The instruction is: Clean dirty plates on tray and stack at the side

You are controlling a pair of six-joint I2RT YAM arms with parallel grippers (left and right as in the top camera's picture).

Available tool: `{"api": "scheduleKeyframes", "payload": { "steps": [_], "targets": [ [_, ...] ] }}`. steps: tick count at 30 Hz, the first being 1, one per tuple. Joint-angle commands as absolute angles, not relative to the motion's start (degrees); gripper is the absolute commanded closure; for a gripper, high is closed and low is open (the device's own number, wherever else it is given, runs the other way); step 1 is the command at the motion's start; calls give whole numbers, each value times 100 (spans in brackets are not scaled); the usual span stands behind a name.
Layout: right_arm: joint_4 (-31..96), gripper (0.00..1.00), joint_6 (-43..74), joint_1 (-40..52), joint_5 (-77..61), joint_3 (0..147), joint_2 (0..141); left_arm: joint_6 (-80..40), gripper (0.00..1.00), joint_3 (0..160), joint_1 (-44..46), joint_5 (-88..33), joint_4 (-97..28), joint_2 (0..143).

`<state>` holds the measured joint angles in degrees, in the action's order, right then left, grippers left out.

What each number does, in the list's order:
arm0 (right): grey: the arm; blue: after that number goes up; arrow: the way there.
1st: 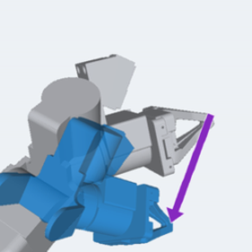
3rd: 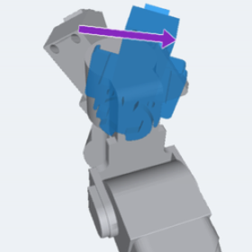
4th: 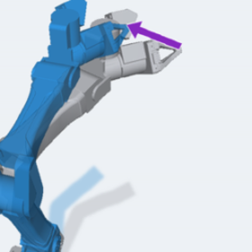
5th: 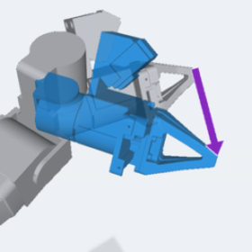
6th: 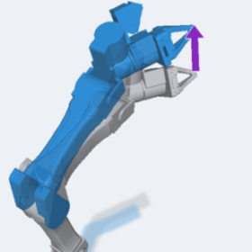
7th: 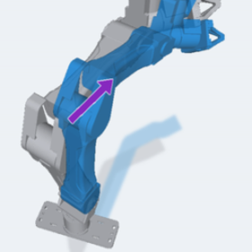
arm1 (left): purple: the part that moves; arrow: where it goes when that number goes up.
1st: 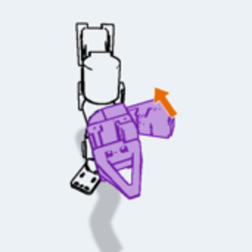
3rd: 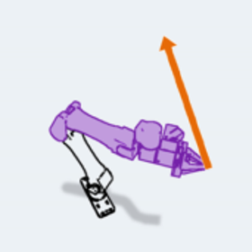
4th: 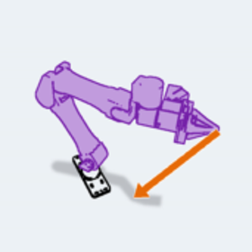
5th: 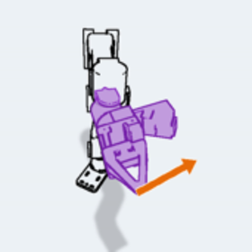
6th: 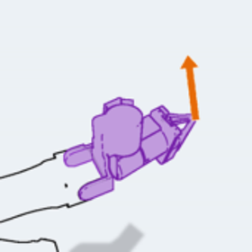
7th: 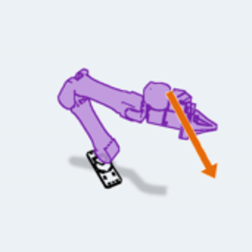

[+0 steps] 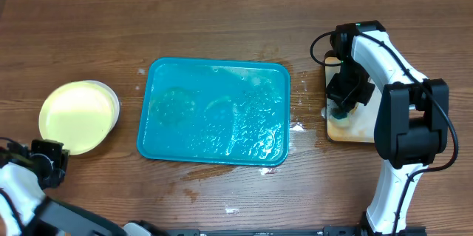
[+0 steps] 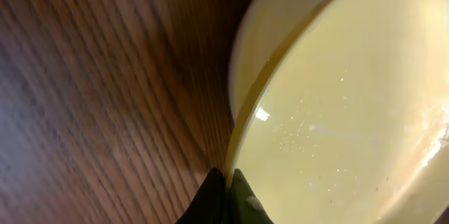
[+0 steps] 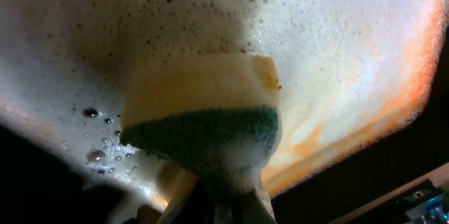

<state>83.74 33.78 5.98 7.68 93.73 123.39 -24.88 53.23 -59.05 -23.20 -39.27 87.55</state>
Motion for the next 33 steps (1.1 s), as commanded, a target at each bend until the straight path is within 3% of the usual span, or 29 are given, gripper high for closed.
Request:
{"api": "scheduleKeyframes", "payload": {
  "steps": [1, 14, 16, 17, 18, 23, 30, 31, 33],
  "targets": [
    [8388, 96, 3267, 561, 766, 9360, 12280, -2530, 96, 5247, -5918, -2871, -3640, 9220],
    [8407, 96, 3273, 558, 764, 9360, 12280, -2622, 96, 5328, -5518, -2906, -2930, 9784],
    [8420, 96, 3271, 558, 770, 9360, 12280, -2646, 83, 5354, -5468, -2821, -2936, 9782],
    [8423, 96, 3271, 558, 786, 9360, 12280, -2663, 82, 5360, -5463, -2803, -2956, 9782],
    [8425, 96, 3273, 558, 794, 9360, 12280, -2694, 88, 5360, -5465, -2762, -2978, 9782],
    [8433, 96, 3271, 558, 805, 9360, 12280, -2875, 96, 5360, -5483, -2506, -3098, 9782],
    [8427, 96, 3267, 558, 808, 9360, 12280, -3004, 96, 5398, -5483, -1964, -3282, 9780],
    [8423, 96, 3251, 558, 808, 9360, 12280, -3004, 94, 5411, -5483, -1894, -3321, 9780],
    [8416, 96, 3251, 558, 808, 9360, 12280, -3004, 68, 5428, -5483, -1844, -3354, 9780]
  ]
}}
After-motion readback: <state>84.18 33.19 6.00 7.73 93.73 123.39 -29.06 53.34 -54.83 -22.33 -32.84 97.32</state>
